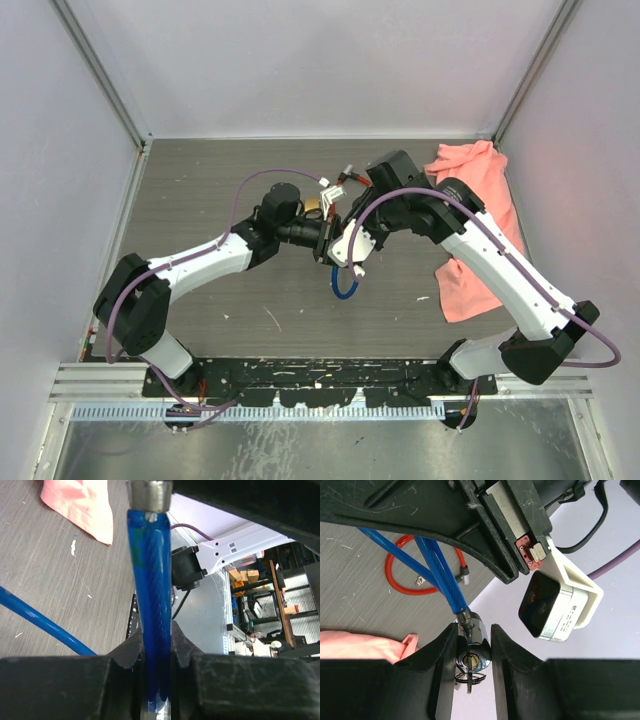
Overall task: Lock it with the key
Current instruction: Lock the lock.
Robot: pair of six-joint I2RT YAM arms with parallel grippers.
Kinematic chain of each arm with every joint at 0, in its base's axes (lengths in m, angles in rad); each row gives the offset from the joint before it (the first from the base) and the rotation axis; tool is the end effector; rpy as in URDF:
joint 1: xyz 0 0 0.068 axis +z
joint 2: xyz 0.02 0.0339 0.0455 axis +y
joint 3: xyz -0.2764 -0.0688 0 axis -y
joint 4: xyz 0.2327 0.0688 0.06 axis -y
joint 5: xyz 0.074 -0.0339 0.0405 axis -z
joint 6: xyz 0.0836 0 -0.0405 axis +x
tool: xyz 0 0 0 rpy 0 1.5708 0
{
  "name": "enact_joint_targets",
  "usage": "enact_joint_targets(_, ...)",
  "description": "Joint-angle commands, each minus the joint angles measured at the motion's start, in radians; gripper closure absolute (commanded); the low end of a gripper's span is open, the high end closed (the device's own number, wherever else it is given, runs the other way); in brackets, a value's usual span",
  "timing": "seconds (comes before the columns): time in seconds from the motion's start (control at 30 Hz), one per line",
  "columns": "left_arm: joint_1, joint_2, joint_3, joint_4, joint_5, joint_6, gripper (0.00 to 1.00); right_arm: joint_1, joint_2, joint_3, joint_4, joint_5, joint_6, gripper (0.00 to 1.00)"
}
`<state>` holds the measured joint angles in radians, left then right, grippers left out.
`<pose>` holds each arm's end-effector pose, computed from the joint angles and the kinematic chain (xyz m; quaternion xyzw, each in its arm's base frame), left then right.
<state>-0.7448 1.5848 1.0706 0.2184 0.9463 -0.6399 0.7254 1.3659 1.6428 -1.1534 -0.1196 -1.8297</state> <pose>0.2287 -0.3031 0.2918 0.3084 0.7001 -0.6201 0.1741 0.1966 0.1877 0.3848 -0.9045 0.2519 -0.1303 0.3186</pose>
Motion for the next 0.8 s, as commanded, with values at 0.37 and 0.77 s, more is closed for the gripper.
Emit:
enact_joint_targets(0.37, -0.029, -0.059, -0.048, 0.280, -0.332, 0.221, 1.00, 0.040, -0.050, 0.009, 0.107, -0.044, -0.020, 0.96)
enact_joint_targets(0.77, -0.082, 0.084, -0.055, 0.678, -0.400, 0.335, 1.00, 0.167, -0.112, -0.095, 0.155, 0.253, -0.249, 0.90)
